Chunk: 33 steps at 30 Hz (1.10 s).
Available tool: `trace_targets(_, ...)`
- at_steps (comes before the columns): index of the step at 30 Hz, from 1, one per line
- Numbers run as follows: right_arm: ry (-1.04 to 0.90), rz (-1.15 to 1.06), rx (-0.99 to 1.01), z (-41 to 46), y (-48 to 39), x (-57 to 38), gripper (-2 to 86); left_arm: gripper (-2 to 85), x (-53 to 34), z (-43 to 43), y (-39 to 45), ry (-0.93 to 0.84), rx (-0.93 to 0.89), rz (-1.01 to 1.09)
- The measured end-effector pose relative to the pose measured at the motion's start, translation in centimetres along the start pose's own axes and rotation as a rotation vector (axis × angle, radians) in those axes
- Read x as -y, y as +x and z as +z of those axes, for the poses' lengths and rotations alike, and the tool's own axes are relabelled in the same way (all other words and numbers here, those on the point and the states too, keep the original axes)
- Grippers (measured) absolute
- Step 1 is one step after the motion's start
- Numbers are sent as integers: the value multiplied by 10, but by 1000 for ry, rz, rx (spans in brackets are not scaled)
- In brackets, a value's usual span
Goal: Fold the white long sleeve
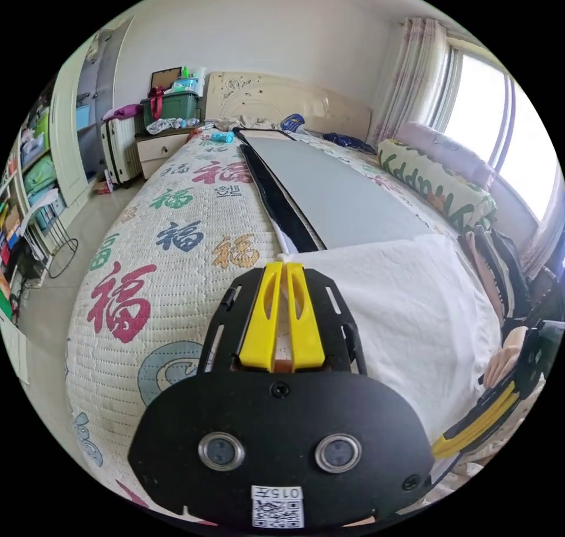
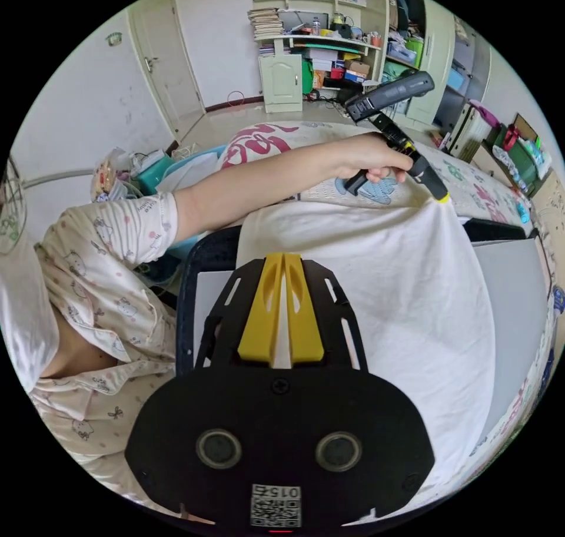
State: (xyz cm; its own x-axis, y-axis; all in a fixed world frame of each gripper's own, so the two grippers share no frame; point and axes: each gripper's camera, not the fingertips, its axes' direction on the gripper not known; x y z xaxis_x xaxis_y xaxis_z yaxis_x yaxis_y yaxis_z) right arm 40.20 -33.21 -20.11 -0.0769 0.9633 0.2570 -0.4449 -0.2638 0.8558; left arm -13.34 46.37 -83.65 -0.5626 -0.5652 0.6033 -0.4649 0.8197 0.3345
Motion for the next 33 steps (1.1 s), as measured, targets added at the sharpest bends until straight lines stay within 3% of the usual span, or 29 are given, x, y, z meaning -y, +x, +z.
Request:
trace_targets(4,55,22,111,-4,7,-19,1,7,20,-29,37,-31,209,129)
trace_targets(11,15,90,79,-6,19,-59,61,48,47,-57,77,-128,418,299)
trace_targets(19,213,209,-385,-145,-50,-285,80,79,65,-160,56,46,466,240)
trace_targets(21,225,242,-418,-157,-65,-335,79,86,70,-195,62,120,514,206)
trace_targets(24,192,247,-345,-160,-78,-384,83,102,72,-269,107,212,446,270)
trace_targets(29,156,168,-398,-138,-80,-395,86,104,-5,-386,209,265,-82,619)
trace_targets(33,53,104,-357,-122,-68,-385,80,96,-55,-402,238,229,-254,698)
